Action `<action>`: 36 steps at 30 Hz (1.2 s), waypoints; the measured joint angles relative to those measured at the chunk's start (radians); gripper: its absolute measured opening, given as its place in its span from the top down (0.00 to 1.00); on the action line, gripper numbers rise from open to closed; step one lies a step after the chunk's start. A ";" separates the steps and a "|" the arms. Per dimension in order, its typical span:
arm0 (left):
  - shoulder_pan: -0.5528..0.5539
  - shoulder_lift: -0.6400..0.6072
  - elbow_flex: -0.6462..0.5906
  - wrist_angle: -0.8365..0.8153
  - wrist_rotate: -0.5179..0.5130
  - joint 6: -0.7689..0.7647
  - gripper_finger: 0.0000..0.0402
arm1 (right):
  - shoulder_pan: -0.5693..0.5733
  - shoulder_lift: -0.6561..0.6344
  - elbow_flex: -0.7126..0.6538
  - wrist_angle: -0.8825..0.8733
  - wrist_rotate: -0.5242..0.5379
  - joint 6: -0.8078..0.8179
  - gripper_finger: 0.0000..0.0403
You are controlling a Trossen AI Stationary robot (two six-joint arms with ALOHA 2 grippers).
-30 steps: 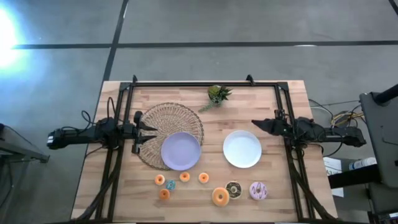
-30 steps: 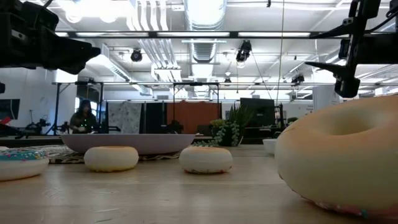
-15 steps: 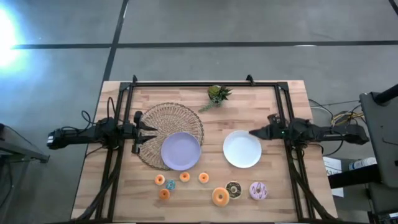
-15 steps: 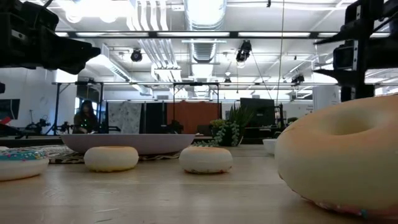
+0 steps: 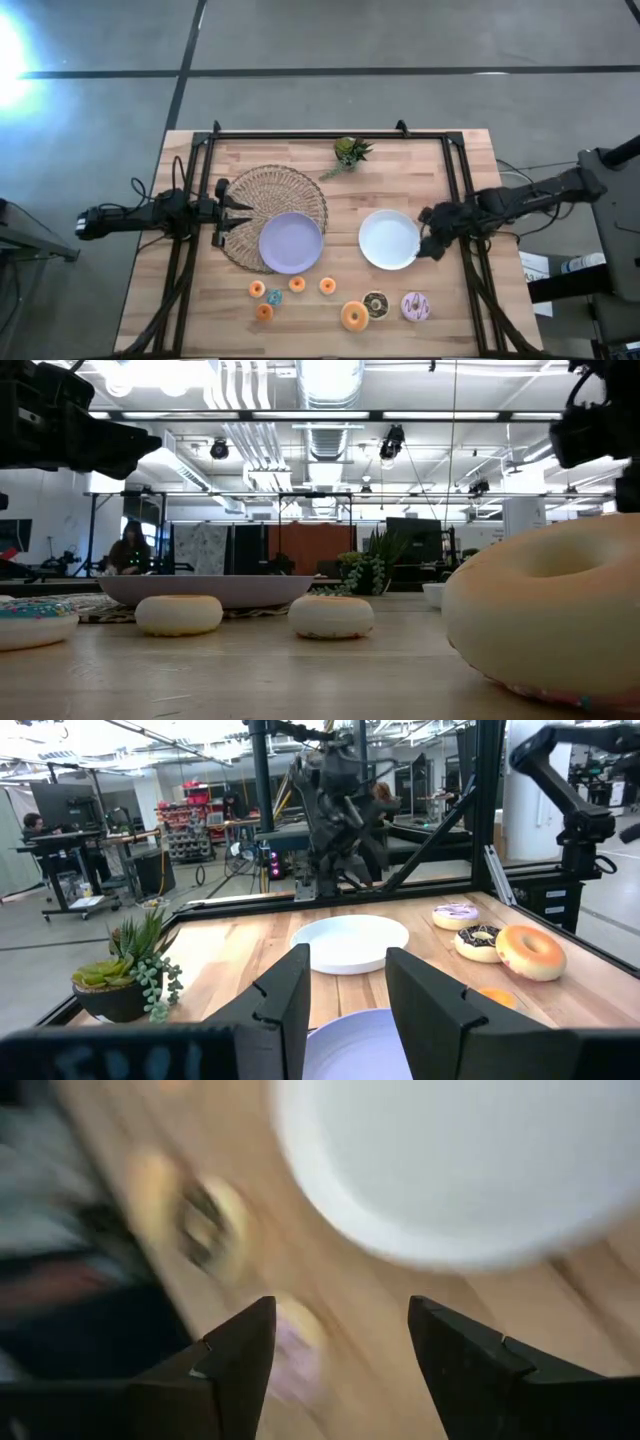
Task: Pick & Place donuts
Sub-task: Put the large purple donut on the white plate
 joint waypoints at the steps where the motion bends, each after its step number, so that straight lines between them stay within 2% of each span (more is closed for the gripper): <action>1: 0.000 0.000 0.000 0.000 0.000 0.000 0.73 | 0.023 0.031 0.024 -0.053 0.000 -0.020 0.45; 3: 0.000 0.000 0.000 0.000 0.000 0.000 0.73 | 0.071 0.083 0.059 -0.106 0.000 -0.049 0.45; 10: 0.000 0.000 0.000 0.000 0.000 0.000 0.73 | 0.206 0.216 0.076 -0.092 0.001 -0.087 0.45; 16: 0.000 0.000 0.000 0.000 0.000 0.000 0.73 | 0.273 0.336 0.055 0.089 -0.039 -0.046 0.45; 20: 0.000 0.000 0.000 0.000 0.000 0.000 0.73 | 0.339 0.430 0.085 0.168 0.030 -0.098 0.45; 22: 0.000 0.000 0.000 0.000 0.000 0.000 0.73 | 0.367 0.484 0.106 0.166 0.032 -0.133 0.45; 36: 0.000 0.000 0.000 0.000 0.000 0.000 0.73 | 0.448 0.810 0.283 0.152 0.077 -0.128 0.45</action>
